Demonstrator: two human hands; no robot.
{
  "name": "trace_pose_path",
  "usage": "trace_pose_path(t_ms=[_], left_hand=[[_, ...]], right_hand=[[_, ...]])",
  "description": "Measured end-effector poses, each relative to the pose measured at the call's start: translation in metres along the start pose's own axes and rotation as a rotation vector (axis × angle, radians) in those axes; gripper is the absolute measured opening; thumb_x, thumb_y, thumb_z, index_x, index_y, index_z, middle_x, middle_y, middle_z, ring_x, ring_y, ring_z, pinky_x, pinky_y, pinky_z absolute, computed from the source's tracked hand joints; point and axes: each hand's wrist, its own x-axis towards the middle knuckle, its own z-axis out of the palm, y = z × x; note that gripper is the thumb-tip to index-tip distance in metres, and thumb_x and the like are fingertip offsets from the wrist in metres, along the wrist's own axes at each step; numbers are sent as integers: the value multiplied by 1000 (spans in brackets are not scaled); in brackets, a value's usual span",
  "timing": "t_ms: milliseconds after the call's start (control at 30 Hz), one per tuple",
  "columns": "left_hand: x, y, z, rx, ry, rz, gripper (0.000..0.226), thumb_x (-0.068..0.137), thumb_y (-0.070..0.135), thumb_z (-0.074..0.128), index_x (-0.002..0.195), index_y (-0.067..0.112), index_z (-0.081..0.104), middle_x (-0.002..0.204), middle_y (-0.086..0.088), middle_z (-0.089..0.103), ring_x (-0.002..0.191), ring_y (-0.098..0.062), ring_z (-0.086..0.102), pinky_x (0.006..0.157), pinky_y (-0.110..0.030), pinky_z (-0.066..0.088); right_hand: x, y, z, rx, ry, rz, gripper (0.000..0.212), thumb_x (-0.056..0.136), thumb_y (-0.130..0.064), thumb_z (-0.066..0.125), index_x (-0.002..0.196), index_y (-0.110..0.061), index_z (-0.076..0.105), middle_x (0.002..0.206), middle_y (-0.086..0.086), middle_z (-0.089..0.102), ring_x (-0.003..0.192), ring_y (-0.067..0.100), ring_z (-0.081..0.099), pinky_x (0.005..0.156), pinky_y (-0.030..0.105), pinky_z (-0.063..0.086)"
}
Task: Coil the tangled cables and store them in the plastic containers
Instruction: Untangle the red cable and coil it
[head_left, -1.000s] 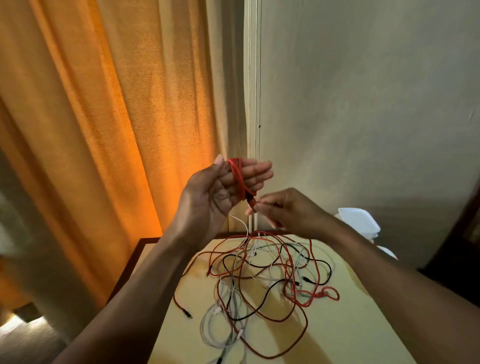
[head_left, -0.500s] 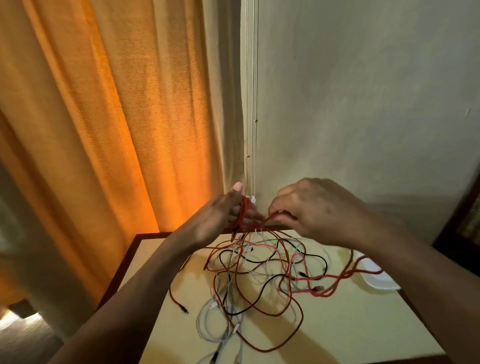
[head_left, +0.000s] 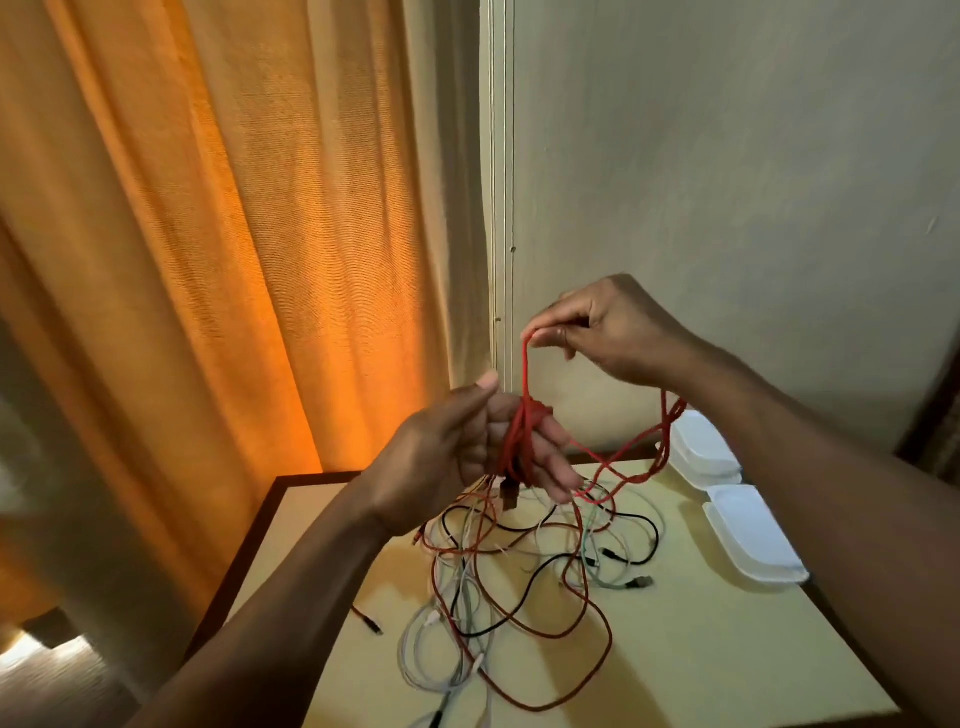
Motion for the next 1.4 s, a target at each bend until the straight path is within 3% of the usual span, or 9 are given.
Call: trace_pose_path(t_ms=[133,267,367,500,667,800,933,1233,1400], left_hand=[[5,8,4,-298,100,241,63,103,37,23,126,-7,62,121,-30,68,111,-39,68,94,-40,56],[13,11,1,-361,208,412,60,105,31,19,136,-8,52,141,-28,58,133,-39,56,115,-42,44],[18,4,-9,-190,338,411,62,107,32,14,141,-10,45,144,-24,57,138,-36,53,122,-49,33],[18,-5,-12,-24,452,354,63,104,40,19,140,-2,50,142,-15,62,136,-28,56,122,-52,30],[14,-14,-14,299,534,245,60,106,43,18,137,10,58,133,0,70,130,-16,61,116,-49,38],[10,-16,-12,457,497,54,60,111,43,18,122,9,66,114,-3,77,109,-17,72,96,-38,49],[6,-12,-10,318,387,-63,63,106,44,21,117,2,67,101,-12,79,96,-25,75,79,-27,50],[4,4,7,87,170,2,61,107,35,16,117,-6,61,94,-21,71,85,-32,70,76,-39,48],[5,9,11,-98,89,37,60,100,44,24,108,1,65,83,-20,68,75,-32,67,78,-42,48]], right_hand=[[-21,2,38,186,-40,25,41,93,-9,67,81,-48,73,79,-11,74,68,12,70,62,28,56],[-41,-3,70,180,-39,70,32,99,-12,63,75,-32,72,62,-18,65,58,2,60,60,17,46],[-56,-9,82,124,-36,31,18,100,-23,62,103,-15,78,65,-25,64,62,-4,60,58,13,41],[-73,-14,80,-21,-75,7,21,102,-39,57,108,-27,74,81,-7,71,69,5,64,65,36,53],[-85,-29,55,-330,-156,13,27,104,-43,48,115,-32,70,94,-8,70,82,12,63,71,34,52],[-78,-44,12,-547,-154,-77,31,105,-42,42,119,-35,69,104,-12,66,91,11,60,66,22,40],[-54,-40,-27,-559,-58,-161,25,97,-43,59,114,-34,75,92,-16,67,78,7,57,60,16,28],[-18,-11,-19,-231,-33,-53,21,94,-26,68,112,-24,77,82,-30,55,75,-10,56,68,14,40],[-16,-5,6,-77,-42,-29,19,95,-25,65,110,-25,76,81,-17,66,78,3,65,70,21,49]])
